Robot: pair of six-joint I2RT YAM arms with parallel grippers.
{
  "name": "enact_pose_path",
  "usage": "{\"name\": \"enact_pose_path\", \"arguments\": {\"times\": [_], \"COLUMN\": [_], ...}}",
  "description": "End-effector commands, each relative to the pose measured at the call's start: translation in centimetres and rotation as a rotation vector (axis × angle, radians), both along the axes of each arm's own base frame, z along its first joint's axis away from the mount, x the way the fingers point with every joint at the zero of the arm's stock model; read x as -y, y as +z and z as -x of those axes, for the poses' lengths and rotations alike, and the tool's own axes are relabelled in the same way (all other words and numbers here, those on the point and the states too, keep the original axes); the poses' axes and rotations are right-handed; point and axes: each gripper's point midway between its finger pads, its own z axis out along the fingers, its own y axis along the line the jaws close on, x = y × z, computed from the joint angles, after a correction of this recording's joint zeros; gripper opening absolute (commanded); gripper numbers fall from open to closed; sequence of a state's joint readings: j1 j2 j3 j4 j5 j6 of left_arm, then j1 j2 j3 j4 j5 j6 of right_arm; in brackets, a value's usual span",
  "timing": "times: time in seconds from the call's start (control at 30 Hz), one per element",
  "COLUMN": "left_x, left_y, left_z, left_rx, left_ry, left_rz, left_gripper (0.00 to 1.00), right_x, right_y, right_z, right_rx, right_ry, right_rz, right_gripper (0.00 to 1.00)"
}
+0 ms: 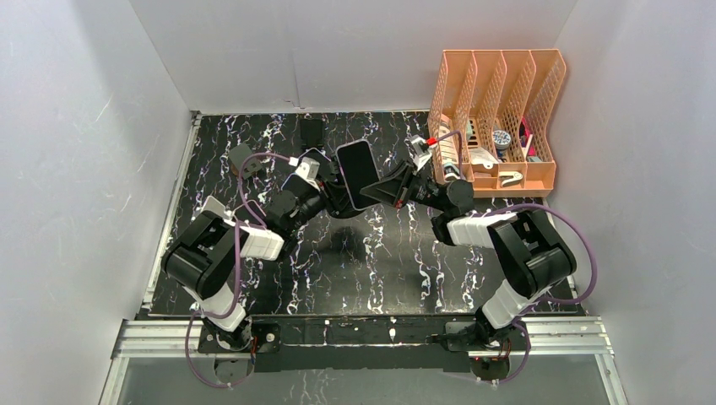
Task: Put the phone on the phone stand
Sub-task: Adjust the phone stand at the center of the board.
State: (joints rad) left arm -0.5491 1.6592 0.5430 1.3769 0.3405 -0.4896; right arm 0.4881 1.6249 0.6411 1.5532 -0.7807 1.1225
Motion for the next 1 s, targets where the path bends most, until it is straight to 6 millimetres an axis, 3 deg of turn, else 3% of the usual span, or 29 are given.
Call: {"name": "enact_pose_path", "arguments": {"times": [0.0, 0.2, 0.37, 0.5, 0.8, 0.83, 0.9, 0.97], "left_x": [-0.4, 0.1, 0.2, 0.7, 2.7, 2.8, 2.5, 1.9], "left_y": [11.3, 3.9, -0.9, -2.8, -5.2, -5.5, -6.3, -6.8], "left_z": [2.6, 0.1, -1.1, -1.7, -4.3, -4.5, -4.9, -5.0], "left_rx": [0.466, 0.4, 0.369, 0.376, 0.362, 0.345, 0.301, 0.264], "left_ry": [-0.019, 0.051, 0.094, 0.086, 0.066, 0.068, 0.076, 0.09], "left_rz": [0.186, 0.02, -0.098, -0.152, -0.157, -0.148, -0.134, -0.125], "left_gripper": [0.0, 0.0, 0.0, 0.0, 0.0, 0.05, 0.29, 0.47], "right_x": [1.6, 2.5, 3.8, 4.8, 5.5, 5.6, 5.7, 6.0], "right_y": [3.9, 4.8, 4.6, 4.5, 3.9, 3.8, 3.5, 3.5], "right_z": [0.2, 0.7, 0.8, 0.8, 0.8, 0.8, 1.0, 1.2], "right_rx": [0.222, 0.267, 0.261, 0.259, 0.251, 0.252, 0.257, 0.265], "right_ry": [-0.076, -0.089, -0.096, -0.111, -0.108, -0.106, -0.096, -0.089], "right_rz": [-0.149, -0.151, -0.132, -0.123, -0.098, -0.093, -0.079, -0.069], "right_gripper": [0.01, 0.01, 0.01, 0.01, 0.01, 0.01, 0.01, 0.01]}}
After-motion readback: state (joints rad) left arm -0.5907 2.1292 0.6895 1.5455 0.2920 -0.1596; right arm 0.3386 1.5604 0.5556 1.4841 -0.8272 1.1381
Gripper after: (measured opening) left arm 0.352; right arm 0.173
